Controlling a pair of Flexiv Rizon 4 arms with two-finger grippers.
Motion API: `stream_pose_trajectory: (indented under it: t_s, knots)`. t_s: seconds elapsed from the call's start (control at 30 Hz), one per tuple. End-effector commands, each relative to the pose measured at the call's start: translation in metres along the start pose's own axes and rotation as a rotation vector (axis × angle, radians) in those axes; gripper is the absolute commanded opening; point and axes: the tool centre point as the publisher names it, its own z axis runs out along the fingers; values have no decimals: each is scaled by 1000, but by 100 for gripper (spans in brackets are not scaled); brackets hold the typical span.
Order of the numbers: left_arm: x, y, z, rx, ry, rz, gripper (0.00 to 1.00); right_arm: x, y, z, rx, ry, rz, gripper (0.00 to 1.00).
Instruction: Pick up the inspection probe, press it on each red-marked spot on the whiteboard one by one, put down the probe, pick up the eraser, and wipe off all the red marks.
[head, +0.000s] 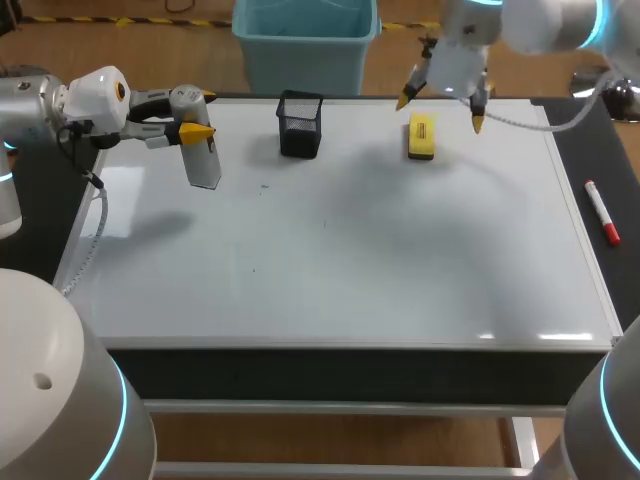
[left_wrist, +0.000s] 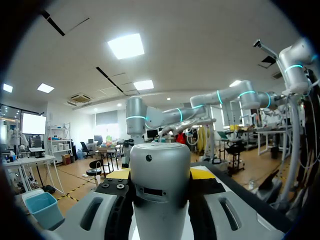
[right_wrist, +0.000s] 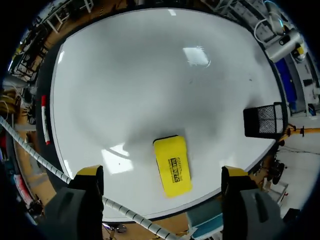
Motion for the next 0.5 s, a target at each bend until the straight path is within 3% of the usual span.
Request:
stream_pose_trajectory:
  t_s: [0.03,0.07,0.1,0.5]
  knots:
    - [0,-1,0,1,-1,2,0,24,12,-37,20,-142,221,100]
    - [0,-1,0,1,-1,2,0,26,11,-42,-1,-163,267,100]
    - [0,-1,0,1,-1,2,0,28,11,-48,-34,-245,306,100]
    - [0,-1,0,1,-1,2,0,35,17,-98,-130,-387,549,100]
